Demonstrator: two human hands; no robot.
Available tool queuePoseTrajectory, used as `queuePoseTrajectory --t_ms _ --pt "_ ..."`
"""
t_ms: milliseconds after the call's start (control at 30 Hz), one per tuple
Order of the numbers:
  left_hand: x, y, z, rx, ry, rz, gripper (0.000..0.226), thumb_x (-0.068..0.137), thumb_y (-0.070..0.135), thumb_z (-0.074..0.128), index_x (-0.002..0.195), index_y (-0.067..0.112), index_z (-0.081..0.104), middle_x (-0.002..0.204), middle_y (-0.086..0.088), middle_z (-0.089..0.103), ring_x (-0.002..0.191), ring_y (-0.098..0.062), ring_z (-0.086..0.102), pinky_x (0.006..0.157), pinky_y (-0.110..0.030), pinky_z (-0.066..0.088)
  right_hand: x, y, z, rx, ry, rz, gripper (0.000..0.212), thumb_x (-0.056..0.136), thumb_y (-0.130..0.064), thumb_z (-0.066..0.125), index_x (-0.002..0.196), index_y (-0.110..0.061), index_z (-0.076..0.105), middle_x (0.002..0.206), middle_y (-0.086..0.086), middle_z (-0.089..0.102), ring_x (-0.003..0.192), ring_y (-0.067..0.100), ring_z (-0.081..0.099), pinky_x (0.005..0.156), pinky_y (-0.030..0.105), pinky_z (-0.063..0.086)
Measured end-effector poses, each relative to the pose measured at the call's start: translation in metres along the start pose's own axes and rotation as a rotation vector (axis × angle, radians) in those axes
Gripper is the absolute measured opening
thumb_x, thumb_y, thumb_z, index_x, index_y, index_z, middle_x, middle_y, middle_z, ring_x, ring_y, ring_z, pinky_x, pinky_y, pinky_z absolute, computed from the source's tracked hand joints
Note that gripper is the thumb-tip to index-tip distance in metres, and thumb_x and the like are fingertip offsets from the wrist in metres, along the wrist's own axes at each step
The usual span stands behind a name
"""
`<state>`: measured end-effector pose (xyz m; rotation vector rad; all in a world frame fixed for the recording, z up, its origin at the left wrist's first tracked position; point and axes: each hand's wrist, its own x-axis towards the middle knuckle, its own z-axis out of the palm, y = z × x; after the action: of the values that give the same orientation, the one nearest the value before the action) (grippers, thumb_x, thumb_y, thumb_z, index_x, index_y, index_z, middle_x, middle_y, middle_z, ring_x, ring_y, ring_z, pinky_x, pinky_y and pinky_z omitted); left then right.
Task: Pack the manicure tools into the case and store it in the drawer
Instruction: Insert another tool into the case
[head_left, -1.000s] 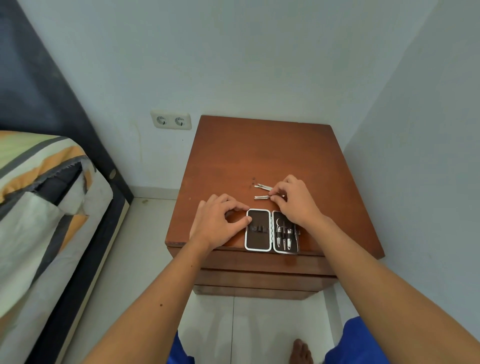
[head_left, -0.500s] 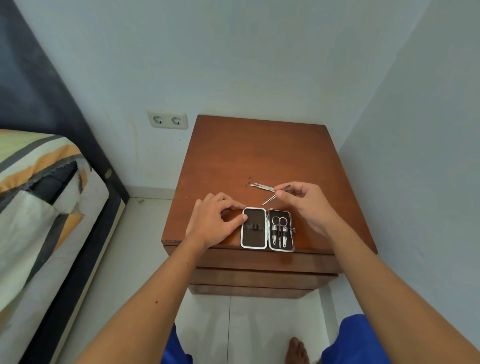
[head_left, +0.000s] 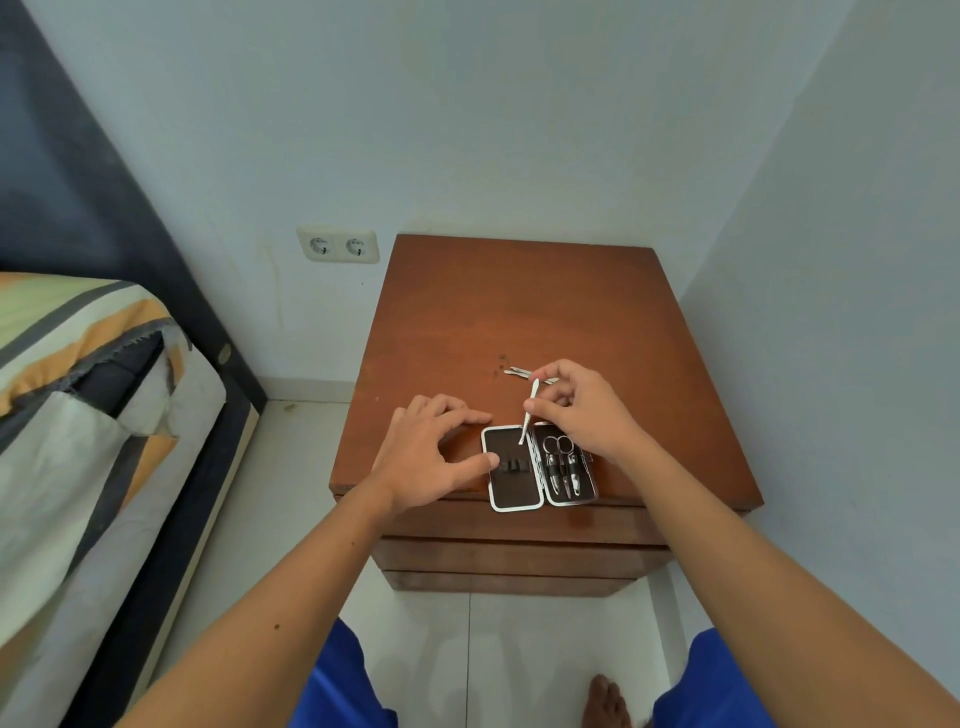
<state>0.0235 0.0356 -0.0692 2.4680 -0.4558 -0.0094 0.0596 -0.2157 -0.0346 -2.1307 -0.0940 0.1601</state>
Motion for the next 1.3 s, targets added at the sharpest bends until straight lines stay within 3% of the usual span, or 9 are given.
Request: queuePoseTrajectory --t_ms 167,267,533,800,1000,1133,1233,1300 --pt "-0.007 0.002 -0.006 0.066 -0.100 0.047 0.111 0.050 0.103 0.065 0.144 0.044 0.055 0.136 0.022 0.047 0.124 -0.004 0.038 0.107 -0.035 0.029 -0.002 -0.002 0.003 0.024 -0.012 -0.021 0.032 0.088 -0.023 0.081 0.113 -0.029 0.062 0.077 -0.009 0.077 0.059 -0.001 0.054 0.072 0.027 0.045" --pt "-0.009 0.005 -0.003 0.154 -0.102 0.098 0.122 0.044 0.107 0.061 0.146 0.041 0.051 0.135 0.019 0.044 0.123 -0.006 0.038 0.107 -0.037 0.030 -0.002 -0.002 0.002 0.035 -0.042 -0.031 0.029 0.088 -0.023 0.081 0.110 -0.029 0.063 0.079 -0.007 0.078 0.059 0.002 0.053 0.072 0.028 0.045" --pt "-0.006 0.006 -0.002 0.139 -0.087 0.076 0.115 0.056 0.099 0.068 0.154 0.041 0.047 0.134 0.019 0.043 0.121 -0.004 0.035 0.107 -0.038 0.029 -0.003 -0.004 0.000 0.062 -0.015 -0.084 0.030 0.091 -0.022 0.078 0.112 -0.032 0.060 0.077 -0.006 0.078 0.062 0.008 0.056 0.069 0.029 0.046" --pt "-0.002 0.007 -0.002 0.150 -0.116 0.040 0.113 0.059 0.096 0.067 0.156 0.044 0.042 0.130 0.018 0.041 0.118 -0.004 0.034 0.105 -0.039 0.029 0.000 -0.001 0.014 0.035 0.045 -0.013 0.031 0.088 -0.021 0.082 0.111 -0.022 0.061 0.075 -0.010 0.076 0.057 -0.001 0.050 0.069 0.025 0.046" --pt "-0.001 0.008 -0.002 0.154 -0.118 0.031 0.112 0.057 0.098 0.063 0.154 0.045 0.044 0.127 0.020 0.042 0.117 -0.005 0.037 0.102 -0.037 0.029 0.002 0.004 0.012 -0.076 -0.024 -0.053 0.031 0.078 -0.026 0.089 0.101 -0.029 0.068 0.083 -0.009 0.073 0.057 0.002 0.046 0.066 0.025 0.044" --pt "-0.001 0.010 -0.002 0.154 -0.108 0.031 0.114 0.054 0.099 0.063 0.153 0.045 0.045 0.126 0.020 0.043 0.117 -0.005 0.039 0.101 -0.037 0.029 -0.005 0.002 0.009 -0.250 -0.081 -0.101 0.033 0.077 -0.034 0.090 0.104 -0.028 0.072 0.096 -0.008 0.066 0.071 -0.009 0.053 0.065 0.010 0.038" --pt "-0.001 0.010 -0.002 0.138 -0.106 0.024 0.115 0.052 0.098 0.064 0.152 0.045 0.046 0.124 0.020 0.043 0.116 -0.004 0.039 0.101 -0.037 0.029 -0.010 -0.002 0.007 -0.366 -0.131 -0.164 0.037 0.080 -0.038 0.087 0.111 -0.026 0.072 0.105 -0.007 0.059 0.079 -0.009 0.051 0.072 0.009 0.037" --pt "-0.001 0.010 -0.002 0.131 -0.103 0.022 0.115 0.053 0.098 0.066 0.153 0.045 0.046 0.124 0.021 0.043 0.115 -0.003 0.038 0.100 -0.035 0.029 -0.014 -0.002 0.007 -0.394 -0.163 -0.187 0.045 0.079 -0.042 0.087 0.117 -0.025 0.070 0.109 -0.008 0.056 0.090 -0.004 0.052 0.083 0.016 0.043"
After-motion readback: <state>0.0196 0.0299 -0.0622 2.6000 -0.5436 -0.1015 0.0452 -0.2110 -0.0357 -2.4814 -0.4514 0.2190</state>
